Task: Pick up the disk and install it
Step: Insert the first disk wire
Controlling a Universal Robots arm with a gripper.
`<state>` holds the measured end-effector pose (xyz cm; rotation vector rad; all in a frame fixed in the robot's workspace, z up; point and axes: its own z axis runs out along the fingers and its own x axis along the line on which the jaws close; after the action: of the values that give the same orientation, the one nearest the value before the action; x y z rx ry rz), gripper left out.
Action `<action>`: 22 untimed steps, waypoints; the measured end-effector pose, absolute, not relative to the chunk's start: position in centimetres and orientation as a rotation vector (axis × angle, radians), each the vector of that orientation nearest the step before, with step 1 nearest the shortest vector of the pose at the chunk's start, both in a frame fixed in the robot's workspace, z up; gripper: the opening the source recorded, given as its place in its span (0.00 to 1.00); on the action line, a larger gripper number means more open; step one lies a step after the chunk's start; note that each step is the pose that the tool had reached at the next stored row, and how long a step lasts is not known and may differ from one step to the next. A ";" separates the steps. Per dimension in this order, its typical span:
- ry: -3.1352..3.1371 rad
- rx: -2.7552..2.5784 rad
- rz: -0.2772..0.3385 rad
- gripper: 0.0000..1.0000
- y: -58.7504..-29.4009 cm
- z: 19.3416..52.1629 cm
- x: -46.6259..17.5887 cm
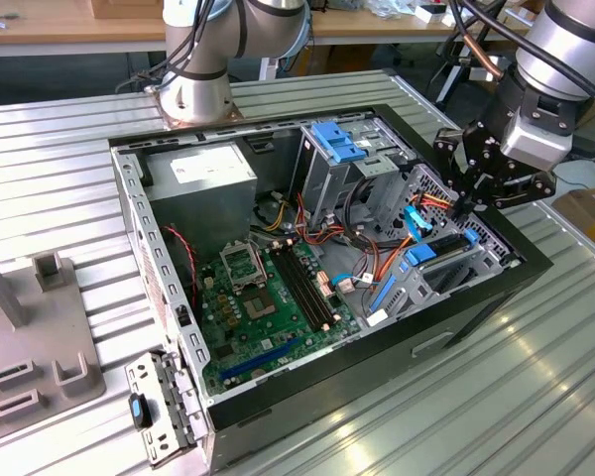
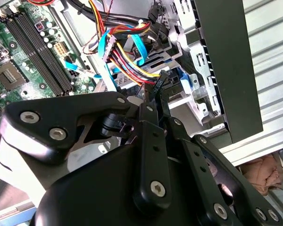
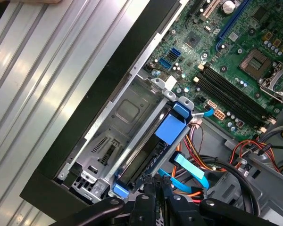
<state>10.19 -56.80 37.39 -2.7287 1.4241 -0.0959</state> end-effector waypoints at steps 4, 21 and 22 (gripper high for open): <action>1.448 -2.717 -0.097 0.16 -56.8 37.4 10.2; 1.583 -2.644 -0.101 0.16 -56.8 37.4 10.2; 1.583 -2.644 -0.102 0.16 -56.8 37.4 10.2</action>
<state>10.19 -56.83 37.38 -2.6438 1.5831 -0.1015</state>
